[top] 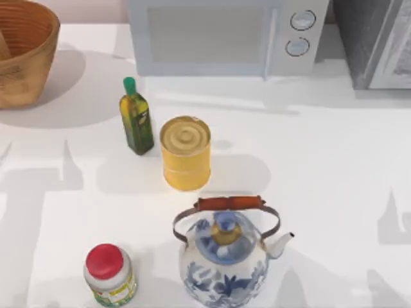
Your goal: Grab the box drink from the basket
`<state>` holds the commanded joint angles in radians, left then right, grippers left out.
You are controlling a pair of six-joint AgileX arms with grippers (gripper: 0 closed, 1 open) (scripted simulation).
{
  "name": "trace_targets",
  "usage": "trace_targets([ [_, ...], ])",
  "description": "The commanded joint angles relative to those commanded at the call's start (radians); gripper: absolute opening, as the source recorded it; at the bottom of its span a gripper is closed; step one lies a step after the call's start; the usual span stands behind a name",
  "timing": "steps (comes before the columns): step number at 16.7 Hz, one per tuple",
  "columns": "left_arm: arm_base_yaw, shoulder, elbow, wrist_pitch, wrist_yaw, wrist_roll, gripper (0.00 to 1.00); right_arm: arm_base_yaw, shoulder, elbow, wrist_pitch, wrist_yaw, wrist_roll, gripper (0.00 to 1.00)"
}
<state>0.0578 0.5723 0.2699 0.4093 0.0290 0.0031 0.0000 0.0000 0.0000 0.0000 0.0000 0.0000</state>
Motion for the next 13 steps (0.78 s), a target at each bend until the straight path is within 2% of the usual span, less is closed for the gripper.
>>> trace_targets([
  [9, 0.108, 1.022, 0.399, 0.506, 0.125, 0.004, 1.00, 0.000, 0.000, 0.000, 0.000, 0.000, 0.000, 1.00],
  [13, 0.153, 1.343, 0.548, 0.668, 0.197, 0.006, 1.00, 0.000, 0.000, 0.000, 0.000, 0.000, 0.000, 1.00],
])
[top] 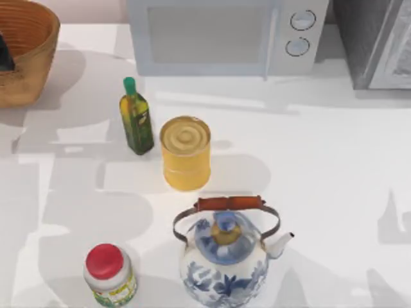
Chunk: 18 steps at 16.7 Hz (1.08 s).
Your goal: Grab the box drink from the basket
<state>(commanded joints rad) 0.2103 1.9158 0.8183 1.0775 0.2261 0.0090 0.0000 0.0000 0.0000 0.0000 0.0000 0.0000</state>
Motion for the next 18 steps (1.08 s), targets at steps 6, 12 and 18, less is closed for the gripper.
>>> trace_targets([
  [6, 0.029, 0.162, 0.091, 0.081, 0.051, 0.001, 1.00, 0.000, 0.000, 0.000, 0.000, 0.000, 0.000, 1.00],
  [12, 0.023, 0.155, 0.099, 0.074, 0.045, 0.004, 1.00, 0.000, 0.000, 0.000, 0.000, 0.000, 0.000, 1.00],
  [18, 0.005, 0.248, 0.255, 0.005, 0.028, 0.000, 1.00, 0.000, 0.000, 0.000, 0.000, 0.000, 0.000, 1.00],
])
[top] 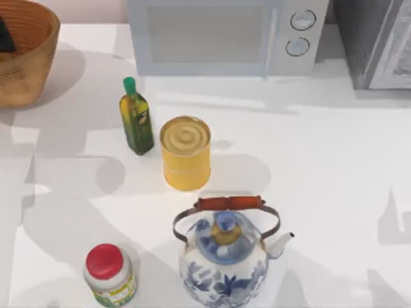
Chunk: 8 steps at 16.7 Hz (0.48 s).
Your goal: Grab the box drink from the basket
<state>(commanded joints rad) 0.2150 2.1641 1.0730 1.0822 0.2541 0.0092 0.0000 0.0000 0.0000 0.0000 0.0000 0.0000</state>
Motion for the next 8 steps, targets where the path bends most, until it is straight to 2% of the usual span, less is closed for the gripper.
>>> trace_targets([
  [7, -0.008, 0.038, 0.068, -0.030, -0.008, 0.000, 1.00, 0.000, 0.000, 0.000, 0.000, 0.000, 0.000, 1.00],
  [8, -0.008, 0.038, 0.068, -0.030, -0.008, 0.000, 0.92, 0.000, 0.000, 0.000, 0.000, 0.000, 0.000, 1.00],
])
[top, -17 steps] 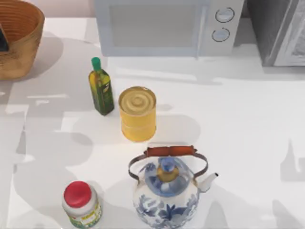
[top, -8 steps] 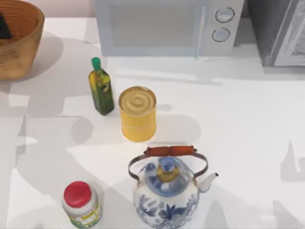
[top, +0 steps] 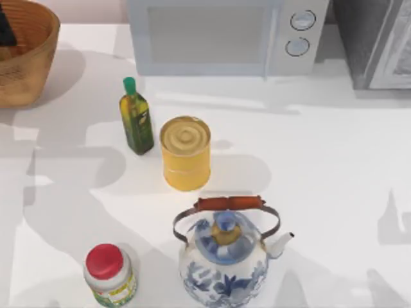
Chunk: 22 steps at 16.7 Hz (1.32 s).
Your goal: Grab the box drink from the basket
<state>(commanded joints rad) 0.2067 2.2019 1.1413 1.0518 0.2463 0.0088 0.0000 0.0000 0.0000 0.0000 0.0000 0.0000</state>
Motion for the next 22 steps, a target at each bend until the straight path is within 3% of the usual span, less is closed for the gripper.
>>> trace_targets([
  [12, 0.000, 0.000, 0.000, 0.000, 0.000, 0.000, 0.02, 0.000, 0.000, 0.000, 0.000, 0.000, 0.000, 1.00],
  [22, 0.007, -0.022, 0.000, -0.004, 0.000, 0.003, 0.00, 0.000, 0.000, 0.000, 0.000, 0.000, 0.000, 1.00],
])
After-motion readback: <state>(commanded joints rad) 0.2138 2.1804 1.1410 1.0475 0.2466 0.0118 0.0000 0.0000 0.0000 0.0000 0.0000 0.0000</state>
